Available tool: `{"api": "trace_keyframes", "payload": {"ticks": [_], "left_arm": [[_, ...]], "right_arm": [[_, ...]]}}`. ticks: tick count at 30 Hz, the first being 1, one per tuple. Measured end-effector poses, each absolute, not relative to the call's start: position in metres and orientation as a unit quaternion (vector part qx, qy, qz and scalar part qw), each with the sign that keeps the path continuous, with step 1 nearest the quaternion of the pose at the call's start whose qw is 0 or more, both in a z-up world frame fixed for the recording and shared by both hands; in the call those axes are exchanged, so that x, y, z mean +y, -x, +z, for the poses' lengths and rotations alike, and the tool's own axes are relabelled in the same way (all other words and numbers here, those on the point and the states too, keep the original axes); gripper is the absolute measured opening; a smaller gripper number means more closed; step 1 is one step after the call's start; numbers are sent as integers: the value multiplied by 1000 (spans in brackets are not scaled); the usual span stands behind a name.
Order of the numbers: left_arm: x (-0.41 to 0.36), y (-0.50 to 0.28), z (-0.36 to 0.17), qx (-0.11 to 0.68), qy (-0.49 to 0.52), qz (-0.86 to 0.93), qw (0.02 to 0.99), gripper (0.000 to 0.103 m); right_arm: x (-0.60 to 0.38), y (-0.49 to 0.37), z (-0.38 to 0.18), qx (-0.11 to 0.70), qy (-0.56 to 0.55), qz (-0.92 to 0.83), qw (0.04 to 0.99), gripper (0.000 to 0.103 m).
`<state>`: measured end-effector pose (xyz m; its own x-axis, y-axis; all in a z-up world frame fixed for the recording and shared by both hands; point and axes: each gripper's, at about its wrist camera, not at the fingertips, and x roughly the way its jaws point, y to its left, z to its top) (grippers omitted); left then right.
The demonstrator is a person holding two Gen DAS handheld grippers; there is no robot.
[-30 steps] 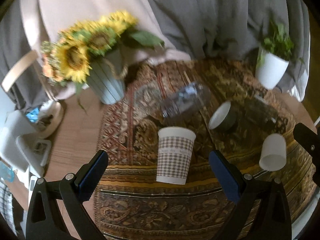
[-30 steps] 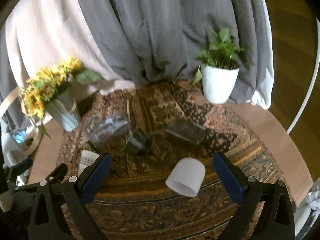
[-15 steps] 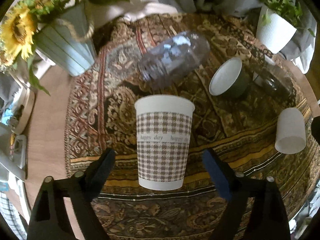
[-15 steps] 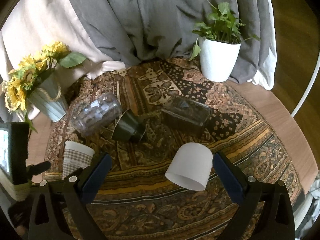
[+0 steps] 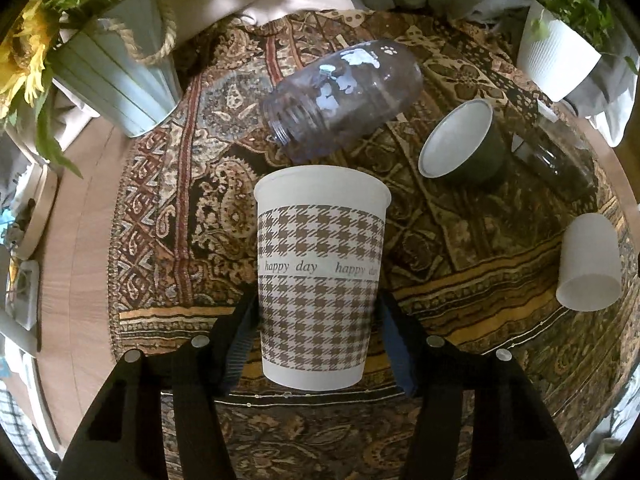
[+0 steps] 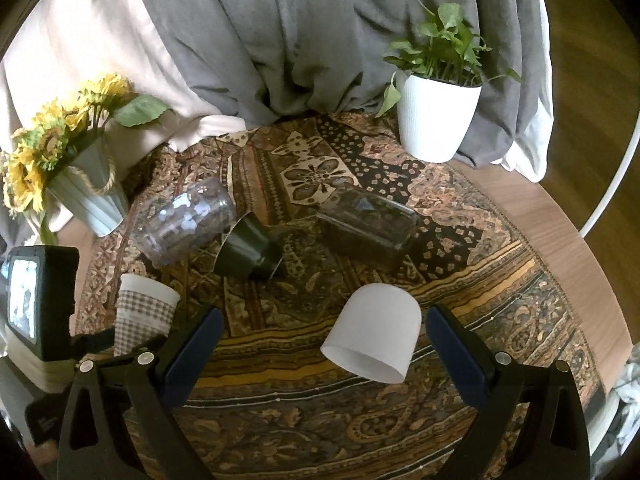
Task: Flip cup upside down
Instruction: 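Move the left tool down to the checkered paper cup and close on it, then lift the checkered cup with the left tool toward the right tool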
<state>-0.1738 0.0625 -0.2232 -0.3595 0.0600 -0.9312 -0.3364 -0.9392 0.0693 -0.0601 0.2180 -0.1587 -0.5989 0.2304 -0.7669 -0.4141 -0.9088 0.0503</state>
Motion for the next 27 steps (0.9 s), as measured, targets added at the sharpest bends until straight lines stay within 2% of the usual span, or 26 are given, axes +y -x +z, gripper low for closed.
{"api": "trace_keyframes", "payload": {"ticks": [13,27], "left_arm": [[80,134,-191,90,539,829,120,57],[124,88,-214,32,582,804,116,57]], "right_arm": [[244,46,-151,119,404,890,175,102],[301,12,-153,100,416,886,177,102]]}}
